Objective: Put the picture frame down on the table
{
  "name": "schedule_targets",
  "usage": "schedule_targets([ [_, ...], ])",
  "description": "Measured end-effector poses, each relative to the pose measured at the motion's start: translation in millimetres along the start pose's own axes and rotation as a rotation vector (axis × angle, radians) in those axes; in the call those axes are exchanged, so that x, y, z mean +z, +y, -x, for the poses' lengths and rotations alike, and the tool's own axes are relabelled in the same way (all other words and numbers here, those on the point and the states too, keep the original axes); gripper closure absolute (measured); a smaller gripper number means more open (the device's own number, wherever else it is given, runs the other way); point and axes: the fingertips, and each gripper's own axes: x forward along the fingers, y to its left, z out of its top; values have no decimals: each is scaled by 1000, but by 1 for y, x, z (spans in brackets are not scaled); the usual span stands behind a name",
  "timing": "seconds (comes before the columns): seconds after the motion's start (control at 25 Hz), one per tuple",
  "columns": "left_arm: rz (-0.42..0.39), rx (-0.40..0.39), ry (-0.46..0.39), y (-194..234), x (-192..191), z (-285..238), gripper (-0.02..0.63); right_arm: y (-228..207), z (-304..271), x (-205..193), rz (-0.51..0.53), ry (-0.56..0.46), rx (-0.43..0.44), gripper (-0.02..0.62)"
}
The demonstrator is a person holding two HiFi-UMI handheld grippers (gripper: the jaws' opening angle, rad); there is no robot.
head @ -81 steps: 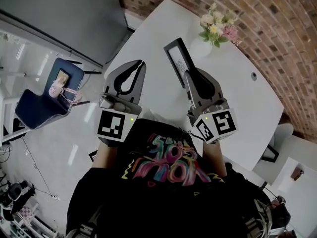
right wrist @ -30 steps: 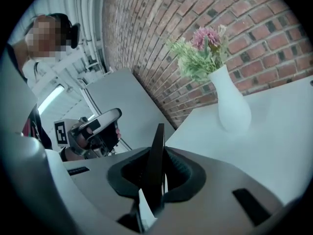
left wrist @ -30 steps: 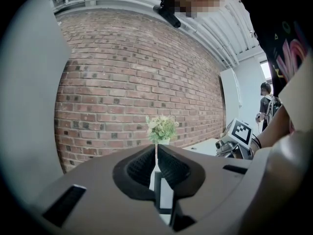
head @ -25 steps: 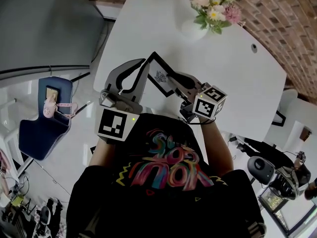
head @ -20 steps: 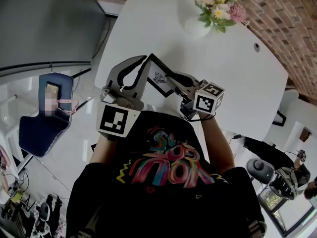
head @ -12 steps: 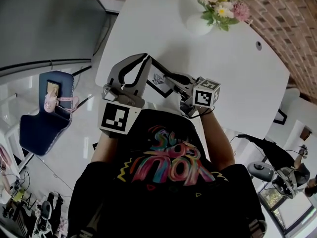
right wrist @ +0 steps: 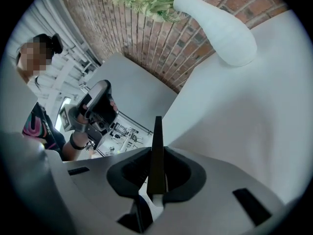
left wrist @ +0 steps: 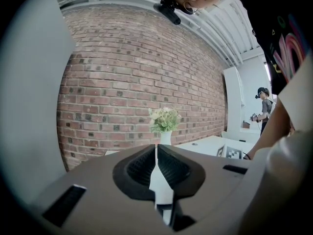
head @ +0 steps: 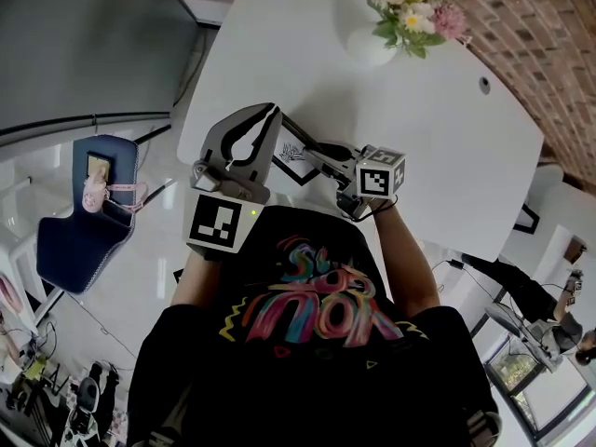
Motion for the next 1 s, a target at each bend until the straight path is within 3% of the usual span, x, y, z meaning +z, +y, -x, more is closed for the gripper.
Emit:
schedule_targets([
  [0.32, -22, -20, 12, -6, -2, 0, 574, -8, 1, -11, 101, 60, -63, 499],
  [0.6, -21, -20, 16, -9, -4, 1, 574, -10, 0, -11, 154, 65, -91, 424],
  [1.0, -14, -16, 16, -9, -5, 5, 574, -19, 0, -15, 255, 92, -198, 372],
])
